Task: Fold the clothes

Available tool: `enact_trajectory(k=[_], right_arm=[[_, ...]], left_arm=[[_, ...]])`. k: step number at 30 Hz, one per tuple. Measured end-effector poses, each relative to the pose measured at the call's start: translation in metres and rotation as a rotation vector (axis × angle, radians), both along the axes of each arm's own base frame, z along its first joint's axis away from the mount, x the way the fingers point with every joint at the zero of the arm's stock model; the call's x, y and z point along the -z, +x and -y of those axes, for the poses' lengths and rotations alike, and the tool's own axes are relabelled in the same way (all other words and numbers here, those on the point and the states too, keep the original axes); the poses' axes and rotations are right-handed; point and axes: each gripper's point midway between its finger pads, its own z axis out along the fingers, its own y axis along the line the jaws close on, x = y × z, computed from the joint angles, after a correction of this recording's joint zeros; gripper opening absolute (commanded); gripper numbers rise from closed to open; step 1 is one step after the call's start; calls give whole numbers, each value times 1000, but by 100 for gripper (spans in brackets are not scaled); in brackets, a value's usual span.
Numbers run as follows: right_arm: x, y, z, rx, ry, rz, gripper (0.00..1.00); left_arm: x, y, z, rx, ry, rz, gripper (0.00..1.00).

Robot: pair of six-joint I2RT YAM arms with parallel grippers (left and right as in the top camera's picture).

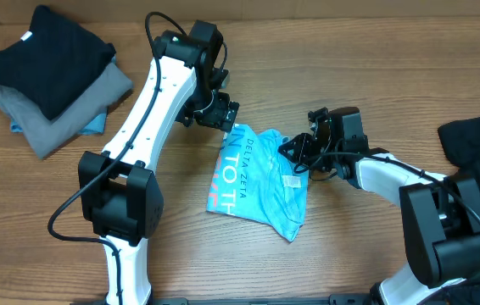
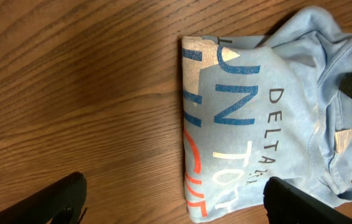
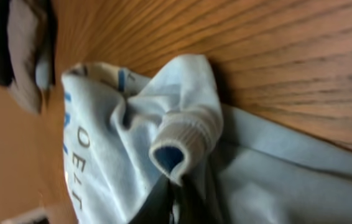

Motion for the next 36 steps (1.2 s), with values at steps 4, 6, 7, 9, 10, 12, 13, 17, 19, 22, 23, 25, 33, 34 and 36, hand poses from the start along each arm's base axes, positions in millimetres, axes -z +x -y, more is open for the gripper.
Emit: enact_trajectory(k=[4, 6, 7, 9, 10, 12, 13, 17, 19, 22, 23, 25, 33, 34, 36], right_arm=[[-2, 2, 5, 3, 14, -7, 4], [-2, 1, 14, 20, 12, -41, 4], [-3, 2, 19, 33, 12, -58, 4], [-7, 3, 32, 62, 11, -83, 4], [-9, 4, 36, 72, 11, -89, 4], [-13, 4, 44, 94, 10, -108, 5], [-13, 3, 46, 98, 9, -120, 6], [-3, -11, 56, 126, -38, -205, 15], [4, -16, 63, 147, -79, -236, 15], [9, -18, 70, 164, -116, -251, 28], [10, -19, 71, 161, -125, -251, 29], [12, -22, 73, 152, -137, -255, 29], [-8, -52, 35, -93, 20, -241, 37], [-7, -57, 31, -113, 17, -253, 38], [-4, -68, 23, -153, -7, -273, 39]], left_arm=[[0, 1, 0, 0, -1, 3, 94], [0, 0, 0, 0, -1, 2, 94], [0, 0, 0, 0, -1, 2, 94], [0, 1, 0, 0, -1, 3, 94], [0, 1, 0, 0, -1, 3, 94], [0, 1, 0, 6, -1, 3, 94], [0, 1, 0, 11, -1, 4, 94], [0, 1, 0, 19, -1, 5, 94], [0, 1, 0, 19, -1, 5, 94], [0, 1, 0, 19, -1, 5, 95], [0, 1, 0, 19, -1, 5, 95], [0, 1, 0, 19, -1, 5, 95], [8, -13, -5, 22, 19, -54, 96], [12, -16, -5, 22, 20, -67, 96], [26, -27, -6, 22, 19, -115, 96]])
